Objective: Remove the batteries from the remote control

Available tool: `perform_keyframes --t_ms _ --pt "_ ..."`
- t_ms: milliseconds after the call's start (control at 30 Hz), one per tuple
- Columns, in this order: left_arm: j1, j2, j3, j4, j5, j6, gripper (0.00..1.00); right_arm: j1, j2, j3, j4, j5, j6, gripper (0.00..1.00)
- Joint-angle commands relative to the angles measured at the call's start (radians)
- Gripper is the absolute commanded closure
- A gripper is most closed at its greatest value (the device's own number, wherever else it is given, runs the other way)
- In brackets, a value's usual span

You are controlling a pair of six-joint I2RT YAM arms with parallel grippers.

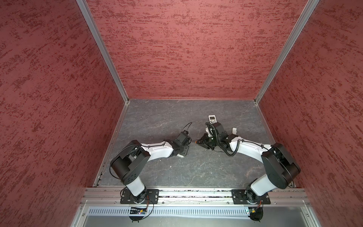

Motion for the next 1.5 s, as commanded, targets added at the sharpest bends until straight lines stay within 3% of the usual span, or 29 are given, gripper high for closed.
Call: perform_keyframes --t_ms 0,1467 --pt "-0.006 0.048 -0.028 -0.103 0.081 -0.003 0.51 -0.001 -0.026 0.024 -0.016 0.03 -0.005 1.0" --pt "-0.009 0.05 -0.031 -0.099 0.081 -0.002 0.51 0.022 -0.017 -0.013 0.035 0.009 0.032 1.0"
